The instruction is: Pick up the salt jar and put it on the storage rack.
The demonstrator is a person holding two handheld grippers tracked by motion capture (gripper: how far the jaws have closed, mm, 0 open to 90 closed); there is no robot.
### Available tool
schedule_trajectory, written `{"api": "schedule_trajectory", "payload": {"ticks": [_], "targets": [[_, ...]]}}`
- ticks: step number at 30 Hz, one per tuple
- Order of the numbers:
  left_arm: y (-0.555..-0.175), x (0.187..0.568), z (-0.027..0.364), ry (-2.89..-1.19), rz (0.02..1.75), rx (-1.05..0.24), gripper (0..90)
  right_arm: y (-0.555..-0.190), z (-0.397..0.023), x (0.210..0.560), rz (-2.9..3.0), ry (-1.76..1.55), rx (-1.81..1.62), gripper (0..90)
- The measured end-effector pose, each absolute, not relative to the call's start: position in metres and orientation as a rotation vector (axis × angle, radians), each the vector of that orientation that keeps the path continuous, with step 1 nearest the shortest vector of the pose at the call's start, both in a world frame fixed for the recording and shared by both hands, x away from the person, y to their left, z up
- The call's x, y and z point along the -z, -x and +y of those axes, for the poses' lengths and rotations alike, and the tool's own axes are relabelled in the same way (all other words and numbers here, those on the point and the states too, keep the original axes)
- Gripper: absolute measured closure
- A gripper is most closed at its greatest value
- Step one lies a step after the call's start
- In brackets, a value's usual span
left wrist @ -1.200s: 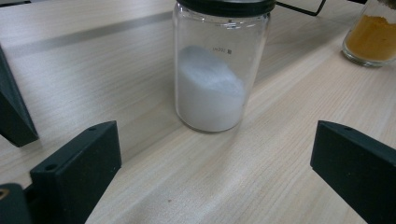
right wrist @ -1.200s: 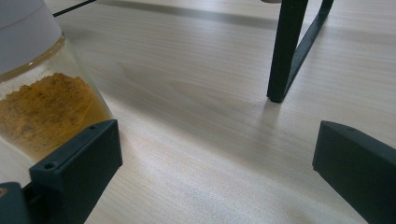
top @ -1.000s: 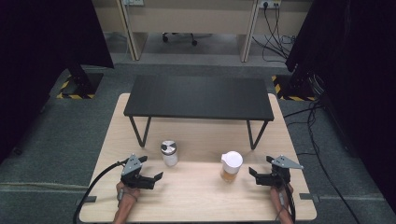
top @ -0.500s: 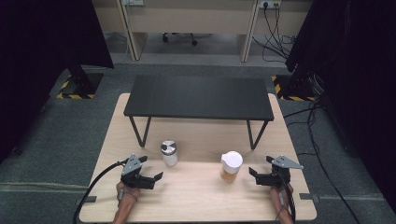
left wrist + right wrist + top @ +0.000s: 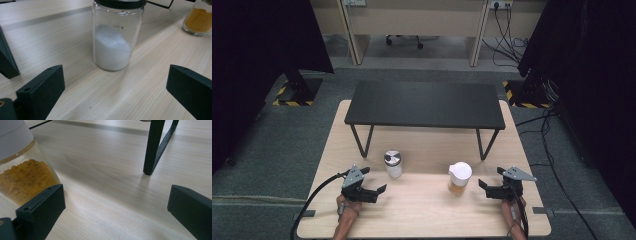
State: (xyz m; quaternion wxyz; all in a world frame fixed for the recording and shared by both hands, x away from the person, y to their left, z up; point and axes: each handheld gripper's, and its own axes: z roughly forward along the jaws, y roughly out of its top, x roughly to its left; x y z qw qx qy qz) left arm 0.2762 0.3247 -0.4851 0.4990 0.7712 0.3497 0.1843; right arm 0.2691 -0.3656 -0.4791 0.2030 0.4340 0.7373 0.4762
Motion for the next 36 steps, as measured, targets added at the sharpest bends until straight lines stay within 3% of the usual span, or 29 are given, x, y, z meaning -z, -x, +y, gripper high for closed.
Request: {"api": "schedule_trajectory", "payload": {"ticks": [22,36], "targets": [[-0.273,0.473,0.321,-1.811,0.754,-0.448,1.0,-0.269,-0.365,0.479,2.063,-1.203,-1.325,1.4],[-0.279,0.455,0.302,-1.805,0.831,-0.433,0.2,-0.269,-0.366,0.479,2.057,-1.204,-1.329,1.4]]}}
